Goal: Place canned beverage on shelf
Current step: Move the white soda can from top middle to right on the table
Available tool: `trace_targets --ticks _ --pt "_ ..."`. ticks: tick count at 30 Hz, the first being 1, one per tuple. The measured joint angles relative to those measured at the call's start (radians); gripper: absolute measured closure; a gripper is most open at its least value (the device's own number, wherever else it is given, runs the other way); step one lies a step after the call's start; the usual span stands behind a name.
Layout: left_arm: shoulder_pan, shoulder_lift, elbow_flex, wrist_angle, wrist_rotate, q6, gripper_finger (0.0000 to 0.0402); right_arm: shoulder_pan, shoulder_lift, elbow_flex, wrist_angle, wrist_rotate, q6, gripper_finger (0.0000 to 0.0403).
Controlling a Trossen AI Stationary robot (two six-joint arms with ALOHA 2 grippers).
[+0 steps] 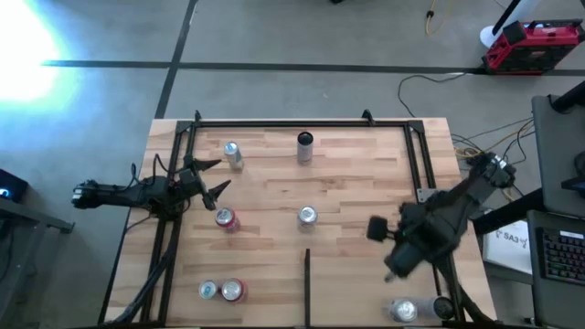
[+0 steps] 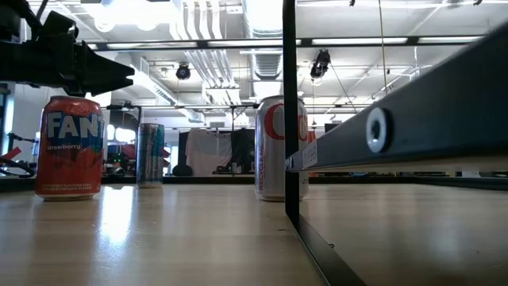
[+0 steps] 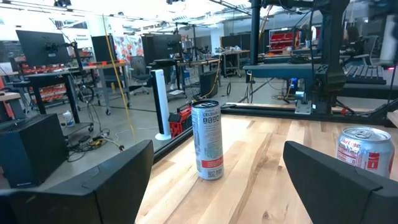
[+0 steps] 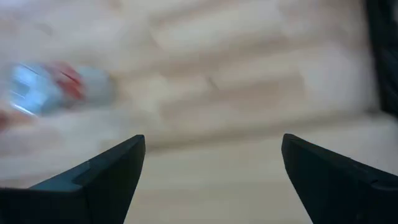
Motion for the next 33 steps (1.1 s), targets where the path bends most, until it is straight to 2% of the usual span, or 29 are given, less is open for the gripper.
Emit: trace_targets --ticks 5,10,14,18,25,33 --pt "0.000 0.000 0.000 0.000 0.000 0.000 0.0058 -0.215 0.002 0.010 0.043 0.151 -0.264 0.0042" --pt "0.000 0.000 0.000 0.000 0.000 0.000 0.0058 -0.450 0.050 0.034 0.192 0.170 -0.662 0.0042" --pt "0.000 0.000 0.000 -0.001 0.000 0.000 0.0058 -0.585 0.094 0.035 0.366 0.169 -0.964 0.0042" --pt "0.000 0.000 0.000 0.000 0.000 0.000 0.0058 -0.676 0.135 0.037 0.516 0.157 -1.182 0.0042" --pt "0.000 0.000 0.000 0.000 0.000 0.000 0.0058 -0.800 0.210 0.087 0.636 0.141 -1.513 0.0042" --pt "0.000 0.000 0.000 0.000 0.000 0.000 0.0058 -0.897 0.324 0.145 0.720 0.029 -1.719 0.0042"
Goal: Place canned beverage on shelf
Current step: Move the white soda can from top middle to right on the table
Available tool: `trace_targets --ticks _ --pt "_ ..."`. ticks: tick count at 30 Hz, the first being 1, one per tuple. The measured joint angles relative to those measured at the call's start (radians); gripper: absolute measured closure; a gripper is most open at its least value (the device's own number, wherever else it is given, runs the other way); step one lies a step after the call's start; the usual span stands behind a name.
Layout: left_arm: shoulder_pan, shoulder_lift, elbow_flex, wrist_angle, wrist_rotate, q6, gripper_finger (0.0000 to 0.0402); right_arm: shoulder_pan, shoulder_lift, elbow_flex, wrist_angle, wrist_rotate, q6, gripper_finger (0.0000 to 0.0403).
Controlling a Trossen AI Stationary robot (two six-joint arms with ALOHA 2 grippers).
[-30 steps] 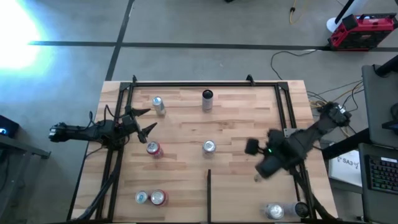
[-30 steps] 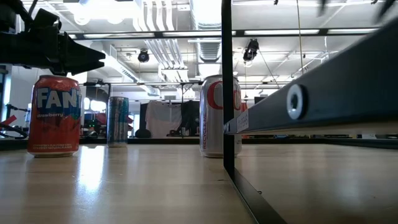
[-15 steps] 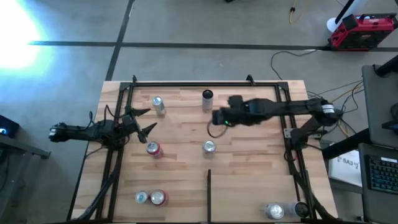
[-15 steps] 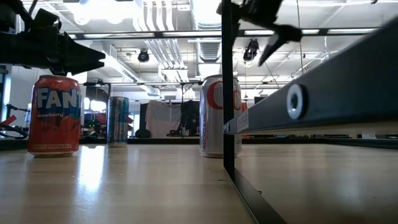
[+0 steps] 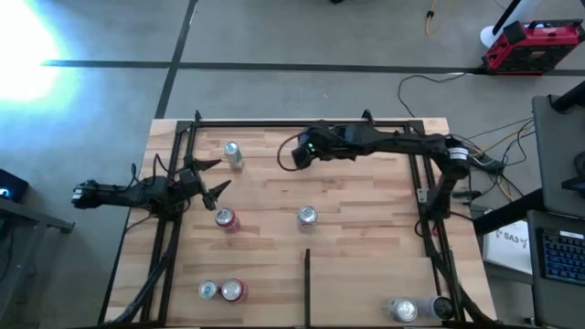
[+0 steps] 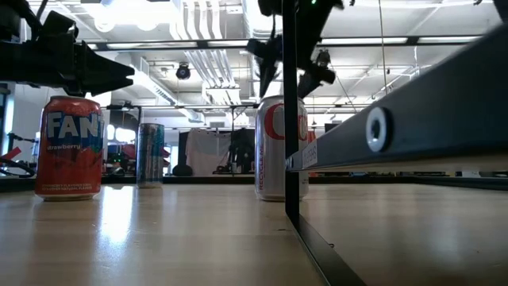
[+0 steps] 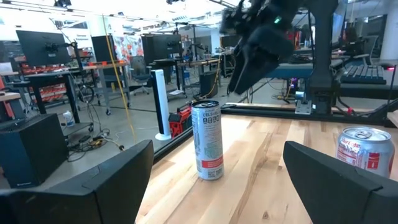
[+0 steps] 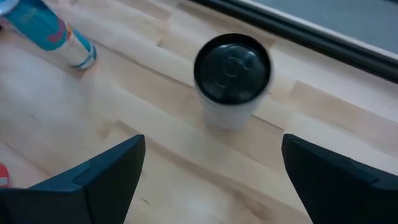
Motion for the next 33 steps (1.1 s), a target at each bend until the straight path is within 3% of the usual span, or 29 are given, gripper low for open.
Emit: trace_targets --ticks 5,14,21,33 --pt "0.000 0.000 0.000 0.000 0.000 0.000 0.0058 -0.048 0.078 0.069 -0.011 -0.074 -0.063 0.0042" --pt "0.000 0.000 0.000 0.000 0.000 0.000 0.0058 -0.093 0.184 0.234 -0.102 -0.078 -0.066 0.0042" --pt "0.000 0.000 0.000 0.000 0.000 0.000 0.0058 -0.095 0.286 0.360 -0.269 -0.131 -0.127 0.0042" --pt "0.000 0.000 0.000 0.000 0.000 0.000 0.0058 -0.127 0.325 0.398 -0.279 -0.122 -0.133 0.0050"
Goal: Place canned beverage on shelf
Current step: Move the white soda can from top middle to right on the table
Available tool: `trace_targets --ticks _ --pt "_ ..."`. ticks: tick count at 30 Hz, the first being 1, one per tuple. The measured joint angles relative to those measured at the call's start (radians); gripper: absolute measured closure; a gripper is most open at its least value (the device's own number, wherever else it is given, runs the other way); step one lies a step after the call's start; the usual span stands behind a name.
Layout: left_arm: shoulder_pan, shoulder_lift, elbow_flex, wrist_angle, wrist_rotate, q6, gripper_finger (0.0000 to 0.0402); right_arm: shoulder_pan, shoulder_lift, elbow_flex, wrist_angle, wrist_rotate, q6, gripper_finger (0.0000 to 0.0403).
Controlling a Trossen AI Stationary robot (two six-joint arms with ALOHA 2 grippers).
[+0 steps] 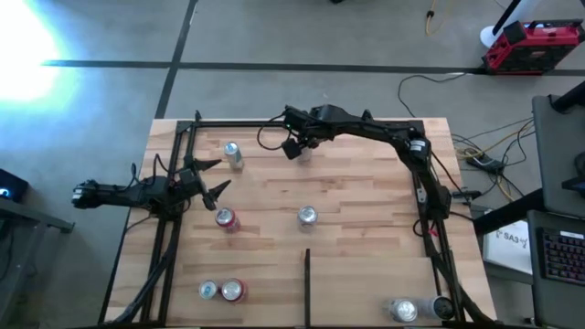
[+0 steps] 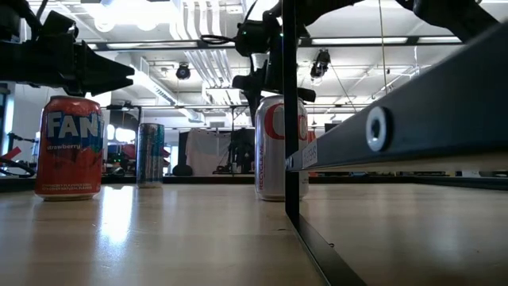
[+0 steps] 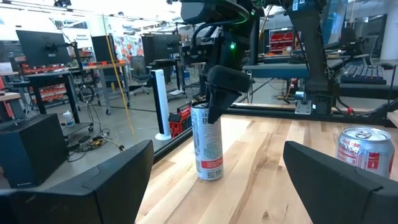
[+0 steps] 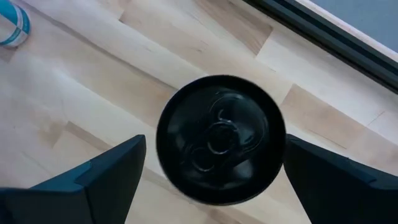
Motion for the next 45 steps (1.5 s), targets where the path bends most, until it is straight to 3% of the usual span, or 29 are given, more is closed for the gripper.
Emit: trace_targets --ticks 6,15,18,21,27,32,39,45 --pt "0.000 0.000 0.000 0.000 0.000 0.000 0.0058 -0.006 0.000 0.000 0.001 -0.001 0.000 0.0074" --pt "0.000 0.000 0.000 0.000 0.000 0.000 0.0058 -0.005 -0.001 0.000 0.010 -0.008 0.013 0.0078" --pt "0.000 0.000 0.000 0.000 0.000 0.000 0.0058 -0.004 -0.002 0.000 0.010 -0.009 0.052 0.0107" --pt "0.000 0.000 0.000 0.000 0.000 0.000 0.0058 -0.005 -0.002 0.000 0.007 -0.031 0.071 0.0167" --pt "0.000 0.000 0.000 0.000 0.000 0.000 0.0058 0.010 -0.006 0.000 -0.033 -0.051 0.139 0.0174" --pt "0.000 0.000 0.000 0.000 0.000 0.000 0.0058 0.016 -0.029 0.001 -0.181 -0.064 0.359 0.0174" --pt "0.000 0.000 0.000 0.000 0.000 0.000 0.0058 0.016 -0.082 -0.003 -0.424 -0.027 0.818 0.0174" --pt "0.000 0.000 0.000 0.000 0.000 0.000 0.0058 0.023 -0.137 -0.028 -0.431 0.000 1.074 0.0161"
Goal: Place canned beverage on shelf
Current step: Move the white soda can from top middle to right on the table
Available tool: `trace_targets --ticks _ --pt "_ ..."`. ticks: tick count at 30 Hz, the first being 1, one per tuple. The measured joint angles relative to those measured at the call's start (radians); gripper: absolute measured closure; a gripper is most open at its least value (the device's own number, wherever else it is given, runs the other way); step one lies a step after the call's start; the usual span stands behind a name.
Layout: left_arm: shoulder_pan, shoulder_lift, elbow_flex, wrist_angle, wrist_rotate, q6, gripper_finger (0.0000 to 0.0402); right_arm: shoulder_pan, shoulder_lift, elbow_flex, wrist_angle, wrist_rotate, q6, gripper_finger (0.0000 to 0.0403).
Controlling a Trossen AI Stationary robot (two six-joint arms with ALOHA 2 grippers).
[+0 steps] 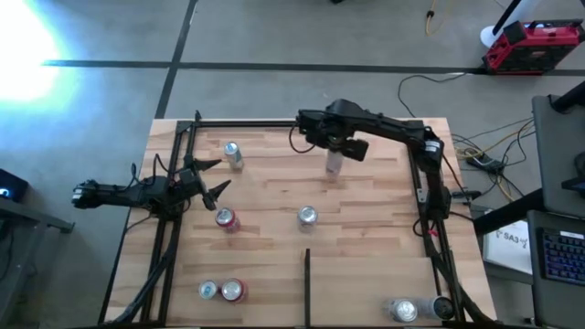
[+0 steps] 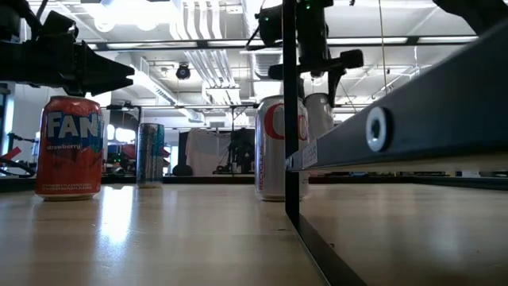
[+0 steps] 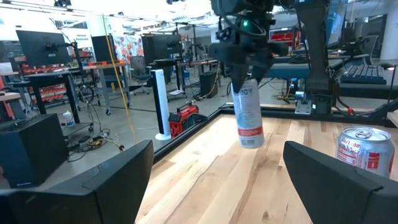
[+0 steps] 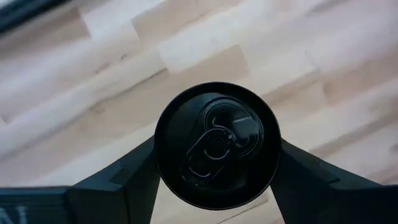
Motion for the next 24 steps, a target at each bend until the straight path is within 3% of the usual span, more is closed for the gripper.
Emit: trace_targets --ticks 5,13,24 --pt "0.000 0.000 0.000 0.000 0.000 0.000 0.0058 0.021 -0.071 -0.089 -0.010 0.000 0.218 0.0161" --pt "0.000 0.000 0.000 0.000 0.000 0.000 0.0058 0.080 -0.236 -0.347 -0.010 -0.012 0.550 0.0166" --pt "0.000 0.000 0.000 0.000 0.000 0.000 0.0058 0.229 -0.404 -0.568 -0.010 -0.064 0.922 0.0163"
